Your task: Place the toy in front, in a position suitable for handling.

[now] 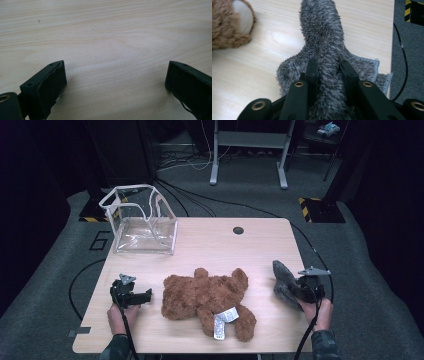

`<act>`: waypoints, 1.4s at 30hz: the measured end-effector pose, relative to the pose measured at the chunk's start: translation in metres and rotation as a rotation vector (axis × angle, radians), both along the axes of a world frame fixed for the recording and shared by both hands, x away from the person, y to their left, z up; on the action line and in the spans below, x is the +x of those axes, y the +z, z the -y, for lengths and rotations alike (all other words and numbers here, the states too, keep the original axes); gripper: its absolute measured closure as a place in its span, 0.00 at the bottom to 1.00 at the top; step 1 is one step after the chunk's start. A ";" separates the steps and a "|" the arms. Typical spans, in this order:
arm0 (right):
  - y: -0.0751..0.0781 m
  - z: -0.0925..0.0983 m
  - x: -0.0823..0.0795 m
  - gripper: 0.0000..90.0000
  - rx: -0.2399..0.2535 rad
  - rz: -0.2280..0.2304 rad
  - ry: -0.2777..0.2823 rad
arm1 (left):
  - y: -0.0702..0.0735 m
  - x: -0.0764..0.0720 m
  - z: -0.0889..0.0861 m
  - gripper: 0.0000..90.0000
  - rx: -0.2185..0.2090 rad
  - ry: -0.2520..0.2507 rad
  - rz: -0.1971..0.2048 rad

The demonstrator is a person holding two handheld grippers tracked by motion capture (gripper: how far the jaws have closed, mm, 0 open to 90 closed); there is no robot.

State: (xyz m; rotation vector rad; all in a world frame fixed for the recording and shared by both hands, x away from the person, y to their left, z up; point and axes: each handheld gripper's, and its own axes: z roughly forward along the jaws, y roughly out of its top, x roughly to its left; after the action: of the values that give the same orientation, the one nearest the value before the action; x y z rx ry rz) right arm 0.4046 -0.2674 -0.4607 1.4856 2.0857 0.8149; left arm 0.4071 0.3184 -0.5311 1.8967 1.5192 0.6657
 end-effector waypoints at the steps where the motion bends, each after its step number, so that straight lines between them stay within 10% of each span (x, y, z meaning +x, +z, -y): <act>1: 0.002 0.001 0.005 0.80 -0.010 0.014 0.009 | 0.000 0.000 0.000 0.04 0.000 0.000 0.000; 17: -0.005 0.001 0.042 0.77 -0.168 -0.008 0.068 | 0.000 0.000 0.000 0.04 0.003 0.002 0.007; 29: -0.033 0.002 0.049 0.20 -0.147 -0.133 -0.019 | 0.000 -0.001 0.001 0.04 0.006 0.003 0.005; 42: -0.011 0.001 0.029 0.02 -0.010 -0.103 -0.022 | 0.000 0.001 0.000 0.05 -0.010 0.003 -0.003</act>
State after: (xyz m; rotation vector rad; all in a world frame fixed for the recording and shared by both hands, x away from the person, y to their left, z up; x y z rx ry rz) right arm 0.4336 -0.2682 -0.4719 1.5735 2.1401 0.7326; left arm 0.4081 0.3185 -0.5311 1.8891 1.5247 0.6562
